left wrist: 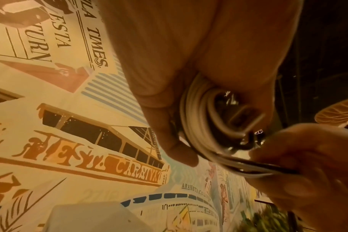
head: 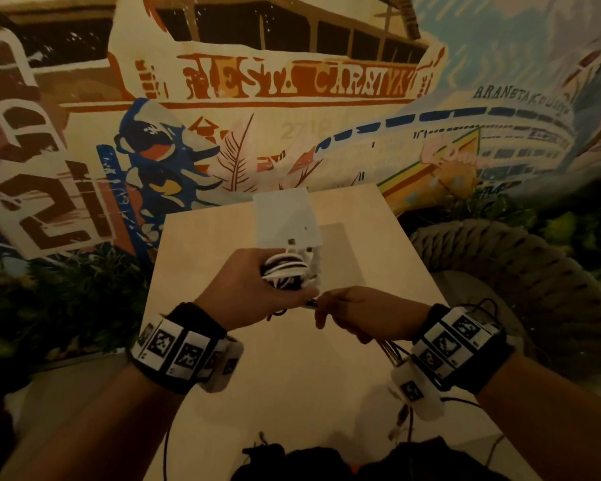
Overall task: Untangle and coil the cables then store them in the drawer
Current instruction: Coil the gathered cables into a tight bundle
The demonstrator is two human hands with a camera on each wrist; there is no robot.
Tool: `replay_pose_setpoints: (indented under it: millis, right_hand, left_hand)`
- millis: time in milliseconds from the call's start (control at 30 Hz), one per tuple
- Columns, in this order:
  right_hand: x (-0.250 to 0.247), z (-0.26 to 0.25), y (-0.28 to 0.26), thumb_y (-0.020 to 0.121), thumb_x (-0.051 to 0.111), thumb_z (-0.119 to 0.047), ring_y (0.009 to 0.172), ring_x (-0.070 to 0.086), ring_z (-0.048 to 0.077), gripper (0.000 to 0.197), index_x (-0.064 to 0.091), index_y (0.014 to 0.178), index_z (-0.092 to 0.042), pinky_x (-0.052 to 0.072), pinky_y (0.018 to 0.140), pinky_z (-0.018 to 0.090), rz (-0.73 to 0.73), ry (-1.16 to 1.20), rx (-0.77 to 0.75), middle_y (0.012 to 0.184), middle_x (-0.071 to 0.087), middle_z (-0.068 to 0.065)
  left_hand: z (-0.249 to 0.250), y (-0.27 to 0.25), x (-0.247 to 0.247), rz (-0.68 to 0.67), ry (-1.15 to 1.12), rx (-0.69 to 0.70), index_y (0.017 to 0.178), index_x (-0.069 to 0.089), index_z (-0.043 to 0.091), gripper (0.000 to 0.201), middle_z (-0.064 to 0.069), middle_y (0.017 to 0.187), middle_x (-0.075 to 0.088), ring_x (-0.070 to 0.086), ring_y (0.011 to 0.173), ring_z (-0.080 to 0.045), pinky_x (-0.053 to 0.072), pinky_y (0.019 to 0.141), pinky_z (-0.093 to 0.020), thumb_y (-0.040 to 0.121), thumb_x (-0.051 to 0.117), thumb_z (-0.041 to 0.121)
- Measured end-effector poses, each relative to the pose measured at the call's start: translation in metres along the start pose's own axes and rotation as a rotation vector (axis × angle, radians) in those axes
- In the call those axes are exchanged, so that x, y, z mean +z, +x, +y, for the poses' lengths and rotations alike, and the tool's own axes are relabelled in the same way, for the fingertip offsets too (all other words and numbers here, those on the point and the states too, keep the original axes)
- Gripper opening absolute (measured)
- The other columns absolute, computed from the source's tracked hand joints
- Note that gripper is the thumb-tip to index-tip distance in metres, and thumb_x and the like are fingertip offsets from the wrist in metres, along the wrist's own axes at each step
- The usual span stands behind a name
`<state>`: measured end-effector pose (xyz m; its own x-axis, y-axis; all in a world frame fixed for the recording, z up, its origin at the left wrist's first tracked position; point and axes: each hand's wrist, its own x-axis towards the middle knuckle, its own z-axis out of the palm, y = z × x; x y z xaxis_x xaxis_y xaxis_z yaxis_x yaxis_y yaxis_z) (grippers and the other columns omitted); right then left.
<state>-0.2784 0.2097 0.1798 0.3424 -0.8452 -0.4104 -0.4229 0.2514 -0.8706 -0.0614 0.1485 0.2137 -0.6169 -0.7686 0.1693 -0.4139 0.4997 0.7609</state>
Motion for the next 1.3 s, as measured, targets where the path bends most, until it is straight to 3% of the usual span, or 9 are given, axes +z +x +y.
replay_pose_setpoints:
  millis: [200,367,467,567,800,900,1033,1167,1300]
  right_hand:
    - [-0.006,-0.002,0.0,0.1,0.023,-0.067,0.052,0.024,0.012,0.08,0.074,0.105,-0.005,0.025,0.052,0.028,-0.024,0.264,0.095,0.063,0.036,-0.003]
    - [-0.008,-0.011,0.004,0.081,0.011,-0.091,0.05,0.03,0.015,0.107,0.077,0.093,-0.007,0.031,0.053,0.028,-0.039,0.186,0.127,0.064,0.046,0.003]
    - [-0.007,-0.016,0.006,0.081,0.014,-0.091,0.053,0.04,0.015,0.099,0.076,0.084,-0.014,0.037,0.055,0.029,-0.037,0.098,0.144,0.071,0.061,0.007]
    - [-0.007,-0.026,0.002,0.089,0.036,-0.077,0.057,0.048,0.011,0.068,0.073,0.085,-0.021,0.043,0.061,0.026,-0.061,-0.08,0.15,0.064,0.068,-0.012]
    - [-0.009,-0.039,0.011,0.08,0.081,-0.044,0.055,0.062,-0.008,0.016,0.068,0.078,-0.034,0.05,0.063,0.02,-0.141,-0.429,0.158,0.058,0.067,-0.023]
    - [0.002,-0.038,0.02,0.081,0.08,-0.032,0.056,0.064,-0.002,0.012,0.071,0.08,-0.024,0.05,0.06,0.021,-0.161,-0.523,0.236,0.057,0.067,-0.015]
    - [0.019,-0.033,0.028,0.088,0.066,-0.02,0.076,0.068,0.015,0.009,0.071,0.087,-0.013,0.056,0.078,0.03,-0.105,-0.598,0.321,0.069,0.068,-0.004]
    - [0.021,-0.03,0.029,0.086,0.062,-0.016,0.056,0.047,0.014,0.026,0.054,0.061,-0.018,0.041,0.055,0.023,-0.062,-0.553,0.266,0.063,0.053,-0.001]
    - [0.016,-0.028,0.028,0.085,0.06,-0.017,0.062,0.043,0.02,0.018,0.054,0.069,-0.011,0.037,0.057,0.027,-0.067,-0.527,0.231,0.067,0.05,0.002]
  left_hand:
    - [-0.009,0.005,0.006,-0.09,0.308,0.137,0.086,0.073,0.023,0.012,0.02,0.075,0.06,0.061,0.076,-0.003,0.039,0.064,-0.006,0.08,0.082,0.025]
    - [-0.015,0.006,0.021,-0.282,0.626,0.096,0.095,0.07,0.033,0.024,0.008,0.088,0.072,0.065,0.078,-0.014,0.054,0.068,-0.031,0.079,0.057,0.046]
    - [-0.015,0.01,0.027,-0.302,0.744,0.084,0.102,0.067,0.036,0.023,0.009,0.092,0.071,0.067,0.082,-0.015,0.057,0.071,-0.033,0.082,0.06,0.045]
    - [-0.016,0.009,0.034,-0.29,0.845,0.105,0.113,0.067,0.035,0.03,0.009,0.099,0.073,0.069,0.089,-0.017,0.058,0.076,-0.032,0.083,0.063,0.041]
    - [-0.007,0.009,0.054,-0.301,0.95,0.094,0.095,0.073,0.028,0.035,0.006,0.085,0.072,0.068,0.075,-0.017,0.056,0.068,-0.028,0.096,0.048,0.052]
    - [-0.009,0.009,0.064,-0.359,0.967,0.082,0.095,0.075,0.029,0.028,0.007,0.09,0.073,0.07,0.084,-0.017,0.057,0.075,-0.03,0.095,0.052,0.045]
    - [-0.013,0.009,0.068,-0.374,1.003,0.049,0.09,0.073,0.021,0.026,0.003,0.088,0.071,0.068,0.085,-0.02,0.044,0.069,-0.026,0.097,0.051,0.032]
    - [-0.013,0.008,0.066,-0.36,1.007,0.029,0.09,0.073,0.022,0.031,0.003,0.086,0.071,0.067,0.082,-0.02,0.037,0.066,-0.025,0.095,0.054,0.046]
    - [-0.013,0.01,0.063,-0.291,0.931,0.004,0.09,0.066,0.026,0.02,0.005,0.084,0.068,0.067,0.079,-0.019,0.04,0.062,-0.026,0.089,0.06,0.045]
